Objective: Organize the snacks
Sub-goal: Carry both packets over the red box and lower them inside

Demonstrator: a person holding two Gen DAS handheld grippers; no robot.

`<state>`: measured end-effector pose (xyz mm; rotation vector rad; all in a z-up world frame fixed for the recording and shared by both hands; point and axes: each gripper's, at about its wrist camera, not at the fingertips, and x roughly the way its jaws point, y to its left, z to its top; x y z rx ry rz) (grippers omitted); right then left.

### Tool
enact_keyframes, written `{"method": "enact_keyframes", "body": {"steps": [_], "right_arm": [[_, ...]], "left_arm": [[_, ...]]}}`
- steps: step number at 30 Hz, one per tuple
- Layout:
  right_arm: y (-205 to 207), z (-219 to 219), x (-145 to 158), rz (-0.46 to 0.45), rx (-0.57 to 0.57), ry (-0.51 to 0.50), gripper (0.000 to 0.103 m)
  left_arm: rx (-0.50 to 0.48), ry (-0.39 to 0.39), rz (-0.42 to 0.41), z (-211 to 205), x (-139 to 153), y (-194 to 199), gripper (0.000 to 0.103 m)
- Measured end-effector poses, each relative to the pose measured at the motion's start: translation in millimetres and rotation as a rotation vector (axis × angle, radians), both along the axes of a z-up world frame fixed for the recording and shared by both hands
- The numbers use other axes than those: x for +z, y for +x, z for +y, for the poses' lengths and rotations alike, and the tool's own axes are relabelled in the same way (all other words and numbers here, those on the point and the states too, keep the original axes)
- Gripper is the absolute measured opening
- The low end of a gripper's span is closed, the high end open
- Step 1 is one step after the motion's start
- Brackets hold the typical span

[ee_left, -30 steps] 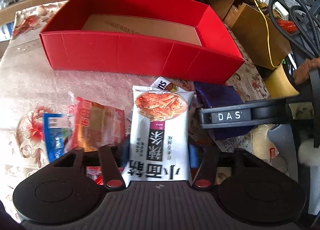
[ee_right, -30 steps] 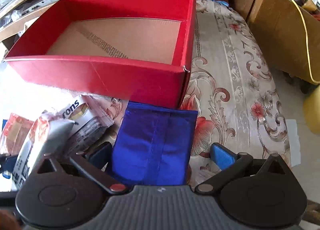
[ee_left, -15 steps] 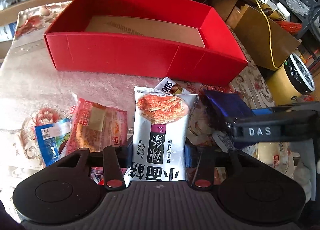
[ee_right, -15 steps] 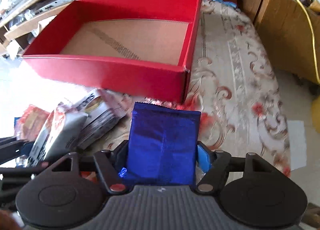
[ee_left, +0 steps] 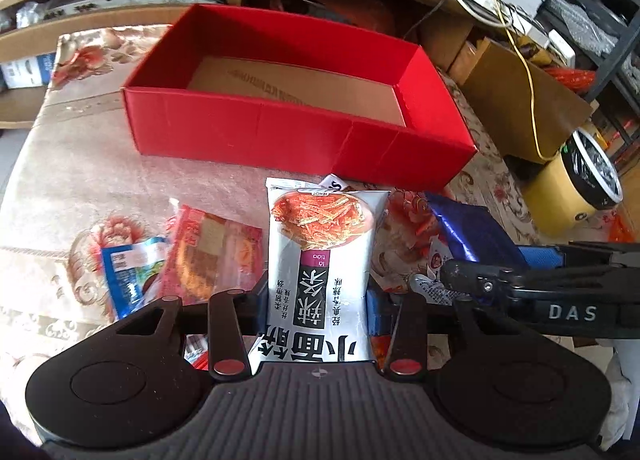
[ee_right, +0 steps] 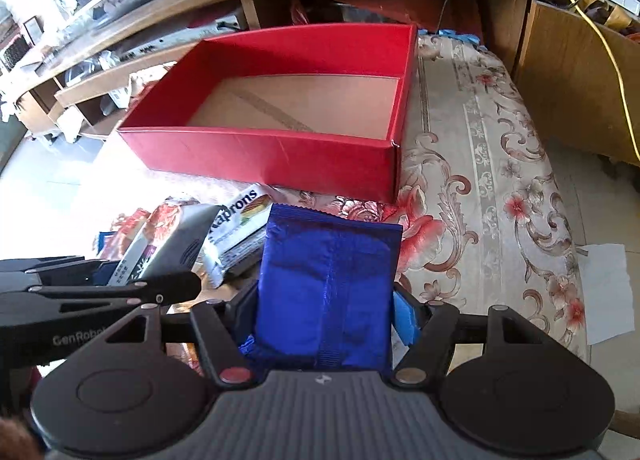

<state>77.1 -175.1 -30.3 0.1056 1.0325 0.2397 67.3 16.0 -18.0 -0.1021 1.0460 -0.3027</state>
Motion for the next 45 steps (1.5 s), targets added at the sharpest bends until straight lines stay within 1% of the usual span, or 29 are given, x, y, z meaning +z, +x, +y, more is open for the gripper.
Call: {"method": "enact_keyframes", "body": {"steps": [4, 7, 12, 16, 19, 26, 32, 38, 42, 45], "right_arm": [[-4.4, 1.9, 10.0, -0.043, 0.005, 0.021, 0.063], [-5.3, 3.1, 17.7, -0.067, 0.011, 0.043, 0.063], [-2.5, 2.5, 35.7, -0.118, -0.003, 0.079, 0.063], [12.3, 7.6, 44.1, -0.146, -0.01, 0.09, 0.063], [27.1, 9.2, 47.1, -0.158, -0.02, 0.083, 0.063], [69.3, 6.1, 50.2, -0.173, -0.055, 0.093, 0.063], [103.7, 5.6, 48.1, -0.179, -0.065, 0.095, 0.063], [139.1, 3.2, 36.4, -0.162, -0.09, 0.102, 0.063], [156.6, 3.2, 28.5, -0.155, -0.093, 0.101, 0.063], [169.5, 6.8, 18.1, -0.141, -0.086, 0.092, 0.063]], "left_arm": [[0.041, -0.005, -0.016, 4.7, 12.1, -5.4, 0.05], [0.055, 0.016, -0.044, 2.2, 24.2, -7.5, 0.05], [0.052, 0.027, -0.092, -7.8, 40.7, -1.4, 0.05], [0.052, 0.03, -0.133, -8.1, 47.5, 13.3, 0.05], [0.06, -0.003, -0.132, -5.1, 47.4, 32.5, 0.05], [0.069, -0.005, -0.164, -8.7, 50.9, 69.8, 0.05], [0.084, 0.009, -0.175, -11.2, 47.2, 101.0, 0.05], [0.08, 0.048, -0.192, -16.9, 37.5, 130.5, 0.049], [0.081, 0.063, -0.193, -16.5, 26.0, 147.5, 0.049], [0.09, 0.076, -0.174, -14.5, 13.4, 156.9, 0.048]]}}
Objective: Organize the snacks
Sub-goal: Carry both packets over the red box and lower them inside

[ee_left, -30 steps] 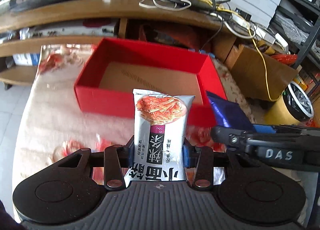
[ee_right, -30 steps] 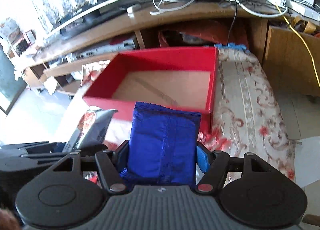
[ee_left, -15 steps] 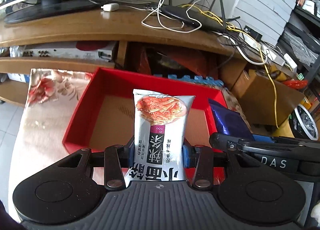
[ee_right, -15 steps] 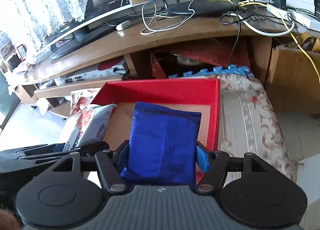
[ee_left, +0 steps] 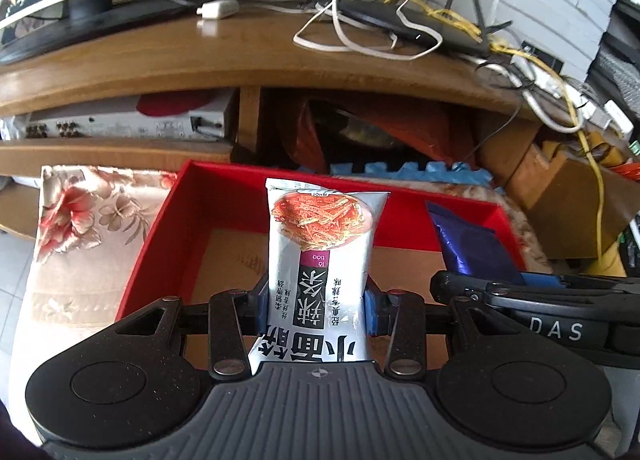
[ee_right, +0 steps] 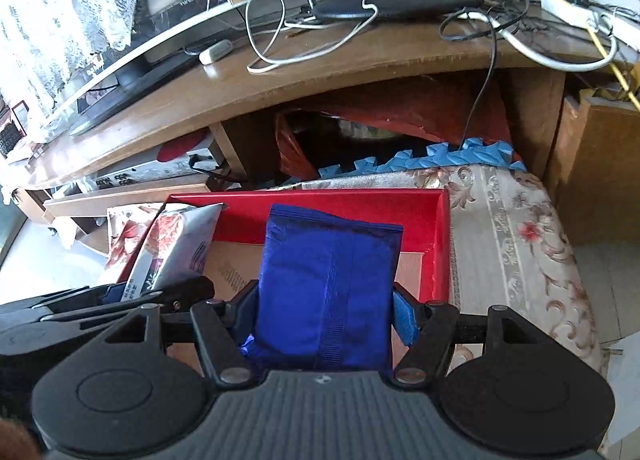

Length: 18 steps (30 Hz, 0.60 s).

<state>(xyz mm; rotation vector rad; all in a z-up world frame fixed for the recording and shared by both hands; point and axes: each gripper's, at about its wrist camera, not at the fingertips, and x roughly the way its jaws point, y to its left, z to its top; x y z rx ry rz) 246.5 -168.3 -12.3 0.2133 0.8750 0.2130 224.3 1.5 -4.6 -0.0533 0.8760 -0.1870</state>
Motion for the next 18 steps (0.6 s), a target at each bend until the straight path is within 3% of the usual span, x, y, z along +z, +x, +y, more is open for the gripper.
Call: {"method": "enact_keyframes", "body": {"steps": [8, 18], "right_arm": [[14.4, 16.4, -24.2, 0.032, 0.034, -0.059, 0.063], [2.2, 35.2, -27.6, -0.003, 0.087, -0.152, 0.063]], "left_arm": [[0.032, 0.019, 0.058, 9.8, -26.1, 10.7, 0.048], [0.048, 0.034, 0.102, 20.6, -34.5, -0.5, 0.049]]}}
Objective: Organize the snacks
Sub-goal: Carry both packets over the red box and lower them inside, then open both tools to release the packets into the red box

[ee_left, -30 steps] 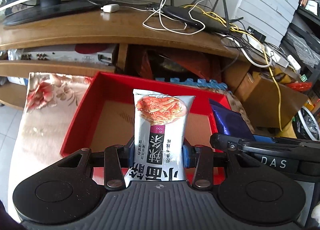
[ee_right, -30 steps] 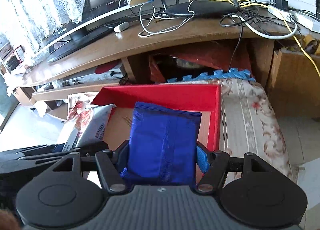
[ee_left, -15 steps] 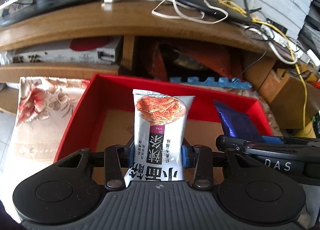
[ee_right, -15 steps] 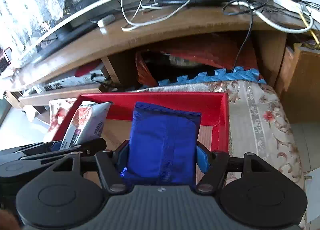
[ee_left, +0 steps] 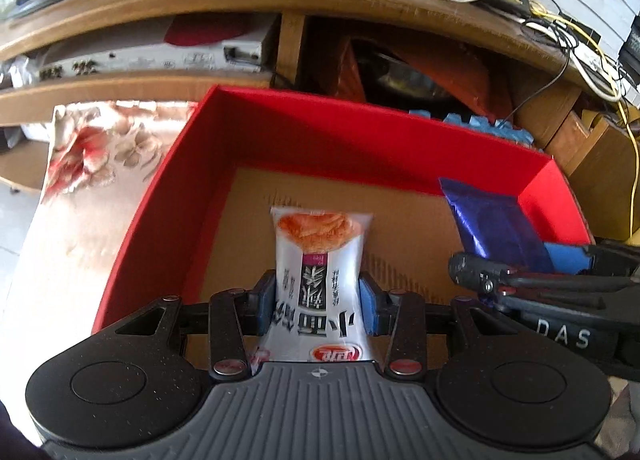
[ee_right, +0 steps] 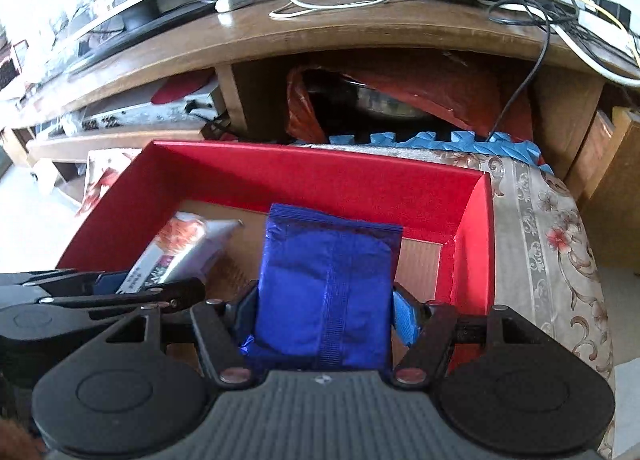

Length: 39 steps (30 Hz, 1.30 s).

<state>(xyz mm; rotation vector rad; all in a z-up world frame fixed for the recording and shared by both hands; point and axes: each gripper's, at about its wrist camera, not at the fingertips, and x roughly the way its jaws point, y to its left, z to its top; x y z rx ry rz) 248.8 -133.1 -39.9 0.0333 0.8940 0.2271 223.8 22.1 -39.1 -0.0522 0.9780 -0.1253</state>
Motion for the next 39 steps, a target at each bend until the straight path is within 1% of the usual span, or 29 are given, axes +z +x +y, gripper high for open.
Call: {"method": "enact_keyframes", "body": {"steps": [6, 9, 15, 17, 19, 23, 27, 31, 39], "right_arm": [[-6.8, 7.2, -1.3, -0.003, 0.028, -0.011, 0.063], [-6.0, 7.4, -5.6, 0.026, 0.033, 0.0, 0.063], [-1.7, 8.0, -15.3, 0.062, 0.031, -0.018, 0.063], [-1.7, 6.9, -14.2, 0.06, 0.032, -0.012, 0.063], [-1.2, 3.9, -13.0, 0.067, 0.028, 0.007, 0.063], [-3.7, 2.9, -5.9, 0.047, 0.024, 0.011, 0.063], [-5.1, 1.9, 1.6, 0.019, 0.017, 0.004, 0.065], [-4.8, -2.7, 6.3, 0.021, 0.015, 0.018, 0.069], [-15.2, -4.2, 19.3, -0.012, 0.004, 0.026, 0.069]], "left_arm": [[0.02, 0.001, 0.022, 5.5, -0.6, -11.4, 0.048], [0.019, 0.004, 0.03, 6.2, -1.0, -15.8, 0.048], [0.017, 0.003, 0.023, 6.9, 0.7, -17.3, 0.051], [0.022, 0.0, 0.016, 8.0, 3.6, -16.6, 0.054], [0.028, -0.008, 0.009, 9.4, 6.7, -15.9, 0.058], [0.031, -0.016, -0.011, 10.2, 15.2, -15.7, 0.061], [0.034, -0.019, -0.03, 10.7, 21.9, -17.0, 0.07], [0.033, -0.027, -0.039, 11.4, 26.7, -18.1, 0.073], [0.027, -0.044, -0.063, 11.6, 39.0, -28.9, 0.073]]}}
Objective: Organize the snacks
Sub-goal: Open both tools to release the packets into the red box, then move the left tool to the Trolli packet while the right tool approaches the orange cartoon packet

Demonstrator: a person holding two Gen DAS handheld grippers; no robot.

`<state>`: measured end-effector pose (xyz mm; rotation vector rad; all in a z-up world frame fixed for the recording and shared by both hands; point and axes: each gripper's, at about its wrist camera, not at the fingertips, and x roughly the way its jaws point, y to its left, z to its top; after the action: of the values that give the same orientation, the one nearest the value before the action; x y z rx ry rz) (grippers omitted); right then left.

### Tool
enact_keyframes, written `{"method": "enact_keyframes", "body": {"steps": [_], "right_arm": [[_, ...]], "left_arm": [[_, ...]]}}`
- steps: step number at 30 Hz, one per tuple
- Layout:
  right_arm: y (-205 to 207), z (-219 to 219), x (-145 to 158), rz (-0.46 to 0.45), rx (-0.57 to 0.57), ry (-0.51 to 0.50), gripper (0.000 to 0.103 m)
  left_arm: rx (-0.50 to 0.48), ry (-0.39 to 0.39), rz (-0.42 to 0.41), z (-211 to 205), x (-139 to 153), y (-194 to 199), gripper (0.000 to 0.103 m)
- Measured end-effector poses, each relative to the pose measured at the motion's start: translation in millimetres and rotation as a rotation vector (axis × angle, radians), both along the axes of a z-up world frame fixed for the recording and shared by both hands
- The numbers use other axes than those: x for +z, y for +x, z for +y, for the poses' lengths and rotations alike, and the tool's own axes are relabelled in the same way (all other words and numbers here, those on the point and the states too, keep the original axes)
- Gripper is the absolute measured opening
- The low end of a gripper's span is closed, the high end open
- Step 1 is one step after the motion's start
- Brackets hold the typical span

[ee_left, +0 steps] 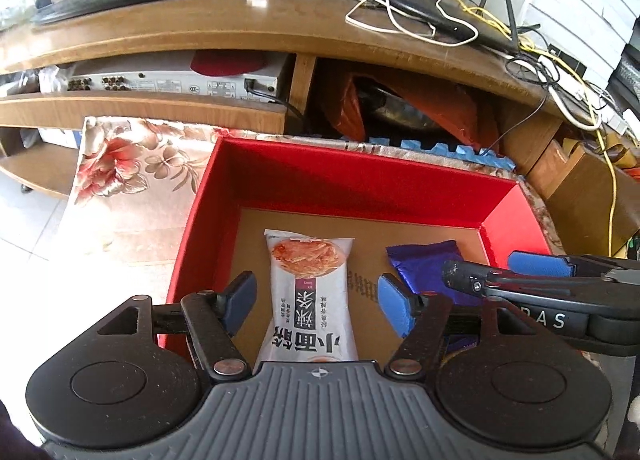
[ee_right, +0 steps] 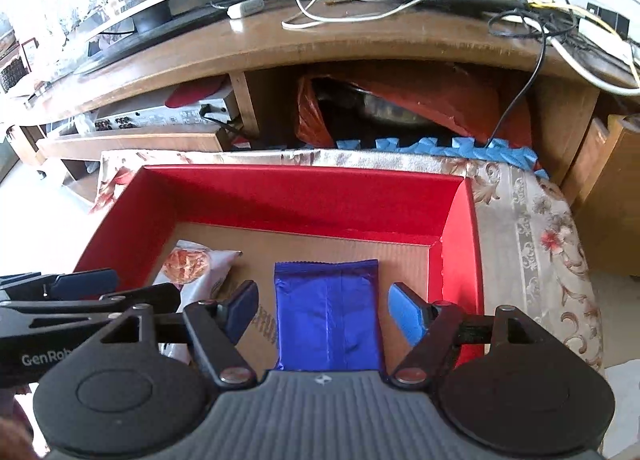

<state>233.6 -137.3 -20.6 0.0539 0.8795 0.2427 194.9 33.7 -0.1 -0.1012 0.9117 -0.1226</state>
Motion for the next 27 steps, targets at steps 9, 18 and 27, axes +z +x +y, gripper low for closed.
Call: {"method": "enact_keyframes", "body": {"steps": [9, 18, 27], "right_arm": [[-23.6, -3.4, 15.3, -0.023, 0.006, 0.011, 0.07], [-54.6, -7.1, 18.5, -0.012, 0.0, 0.011, 0.07], [-92.6, -11.1, 18.5, 0.015, 0.006, 0.02, 0.071]], "left_arm": [[-0.015, -0.012, -0.028, -0.6, 12.7, -21.4, 0.075], [-0.039, -0.024, -0.032, -3.2, 16.8, -50.8, 0.075], [-0.062, -0.041, -0.031, -1.9, 19.6, -86.3, 0.078]]}}
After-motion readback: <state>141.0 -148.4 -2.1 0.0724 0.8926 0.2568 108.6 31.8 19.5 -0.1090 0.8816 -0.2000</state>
